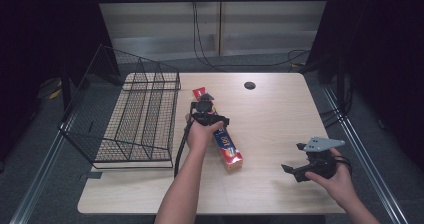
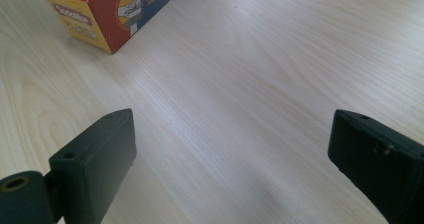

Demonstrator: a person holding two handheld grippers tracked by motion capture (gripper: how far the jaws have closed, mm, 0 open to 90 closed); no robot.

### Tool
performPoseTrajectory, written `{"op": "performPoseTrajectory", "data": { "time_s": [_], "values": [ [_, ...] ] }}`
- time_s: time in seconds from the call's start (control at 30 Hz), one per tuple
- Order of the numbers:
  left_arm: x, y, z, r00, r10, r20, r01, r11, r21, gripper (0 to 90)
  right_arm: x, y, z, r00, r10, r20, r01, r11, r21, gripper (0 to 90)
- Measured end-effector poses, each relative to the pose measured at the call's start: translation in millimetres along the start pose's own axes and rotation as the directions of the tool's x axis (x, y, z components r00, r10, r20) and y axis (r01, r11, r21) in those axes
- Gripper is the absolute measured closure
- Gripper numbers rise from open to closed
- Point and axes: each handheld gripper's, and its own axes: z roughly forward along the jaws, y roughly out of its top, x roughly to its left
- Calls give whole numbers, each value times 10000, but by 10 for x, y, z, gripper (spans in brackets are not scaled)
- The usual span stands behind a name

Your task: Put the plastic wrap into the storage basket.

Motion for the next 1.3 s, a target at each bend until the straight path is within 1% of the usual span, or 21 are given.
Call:
{"op": "performPoseTrajectory", "data": {
  "time_s": [0.13,0.17,0.2,0.3,0.4,0.43,0.5,0.53,0.63,0.67,0.73,0.8,0.87,0.9,1.0,1.07,1.13,1.17,1.23,1.27,1.3],
  "values": [
    [-18,2,28,10000,51,-68,-50,10000,79,54,-1,0,2,10000,-2,-22,2,10000,-3,53],
    [-24,0,43,10000,-24,-69,25,10000,87,55,-1,0,1,10000,-5,-21,5,10000,-12,53],
    [-21,1,50,10000,-3,-55,4,9998,187,55,-1,1,-1,10000,5,-19,-5,10000,-16,52],
    [-31,-6,81,10000,-77,-43,78,9997,242,55,-1,0,-6,10000,60,-5,-60,10000,-19,53],
    [-31,-9,82,9998,-187,16,187,9993,329,60,-7,-3,-6,10000,39,-3,-39,10000,-18,52],
    [-33,-10,75,9997,-222,102,218,9991,364,72,-10,-3,-6,10000,70,-60,-70,10000,-30,52],
    [-48,-7,55,9993,-290,223,281,9988,400,127,-8,-3,-12,9999,116,46,-116,9999,-34,52],
    [-51,-9,51,9995,-254,171,248,9990,373,159,-12,-3,-14,10000,94,24,-94,9999,-52,52],
    [-53,-16,33,9994,-286,173,279,9987,436,170,-11,-3,-18,9999,111,70,-110,9999,-42,52],
    [-55,-17,30,9992,-361,196,352,9984,435,176,-9,-3,-19,9999,102,75,-102,9999,-63,52],
    [-32,-13,7,9997,-245,85,240,9981,572,188,-7,-1,-20,9999,105,0,-105,9999,-69,52],
    [-17,-10,-24,10000,-55,44,52,9970,769,205,-7,-1,-24,9999,105,74,-104,9999,-85,52],
    [17,-13,-53,9994,350,-34,-346,9961,816,216,-15,-3,-25,9999,101,34,-100,9999,-100,52],
    [24,-18,-71,9997,261,-15,-258,9961,839,225,-16,-4,-27,9998,152,92,-152,9999,-72,52],
    [52,-15,-101,9995,294,-147,-279,9947,986,254,-23,-3,-19,9997,197,134,-196,9998,-83,52],
    [47,-13,-102,9995,254,-193,-234,9946,1009,258,-21,1,-13,9997,208,112,-207,9997,-88,52],
    [43,-5,-104,9993,305,-237,-276,9929,1153,259,-16,4,-10,9998,139,126,-138,9999,-75,53],
    [35,-2,-100,9996,198,-211,-173,9933,1141,261,-13,4,-11,9998,138,139,-137,9999,-67,53],
    [29,8,-93,9997,115,-215,-88,9924,1225,259,-12,4,-8,9999,99,137,-98,9999,-63,53],
    [38,11,-88,9996,158,-222,-130,9926,1211,257,-13,4,-8,9998,110,135,-109,9999,-69,53],
    [36,10,-78,9998,60,-208,-34,9926,1213,256,-15,4,-6,9999,123,89,-122,9999,-79,53]
  ]
}}
